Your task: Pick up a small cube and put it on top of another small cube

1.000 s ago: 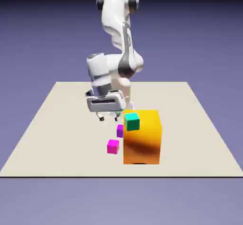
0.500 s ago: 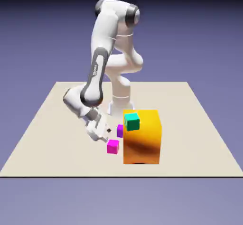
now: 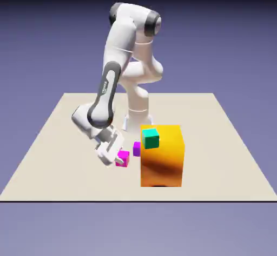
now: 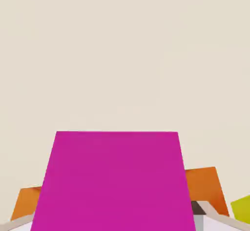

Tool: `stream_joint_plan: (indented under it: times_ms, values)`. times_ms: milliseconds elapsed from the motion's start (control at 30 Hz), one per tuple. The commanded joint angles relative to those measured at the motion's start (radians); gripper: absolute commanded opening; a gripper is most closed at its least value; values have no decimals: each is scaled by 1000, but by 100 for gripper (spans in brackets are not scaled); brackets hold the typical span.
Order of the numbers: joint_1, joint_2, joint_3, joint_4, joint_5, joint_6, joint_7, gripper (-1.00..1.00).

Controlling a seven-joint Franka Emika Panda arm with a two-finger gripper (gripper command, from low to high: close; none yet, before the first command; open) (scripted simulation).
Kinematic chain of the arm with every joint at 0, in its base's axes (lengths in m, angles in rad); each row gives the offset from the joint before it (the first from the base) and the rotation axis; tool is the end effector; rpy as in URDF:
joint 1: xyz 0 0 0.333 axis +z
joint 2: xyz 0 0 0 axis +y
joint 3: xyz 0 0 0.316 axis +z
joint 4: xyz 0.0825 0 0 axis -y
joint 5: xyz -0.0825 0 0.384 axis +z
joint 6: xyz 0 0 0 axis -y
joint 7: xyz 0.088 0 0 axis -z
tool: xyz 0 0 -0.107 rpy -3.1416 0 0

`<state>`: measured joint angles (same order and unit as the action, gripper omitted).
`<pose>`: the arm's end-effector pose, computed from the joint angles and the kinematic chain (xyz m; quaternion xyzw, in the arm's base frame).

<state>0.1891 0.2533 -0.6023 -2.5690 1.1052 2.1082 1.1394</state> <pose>0.3631 -0.1335 0.1614 -0.3007 0.8767 0.3350 0.1694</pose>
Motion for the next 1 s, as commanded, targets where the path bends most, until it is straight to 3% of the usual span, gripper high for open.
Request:
stream_joint_plan:
  times_ms: [0, 433, 600, 700, 867, 900, 967]
  values:
    - [-29, -12, 35, 36, -42, -26, 19, -100]
    - [-411, -164, 492, 505, -538, -358, 244, -100]
    - [-523, -189, 672, 628, -590, -561, 371, -100]
    - [-498, -175, 698, 592, -541, -597, 402, -100]
    - [-465, -177, 728, 442, -509, -443, 366, -100]
    - [-465, -177, 728, 442, -509, -443, 366, 100]
    - [-473, -177, 721, 478, -516, -480, 375, 100]
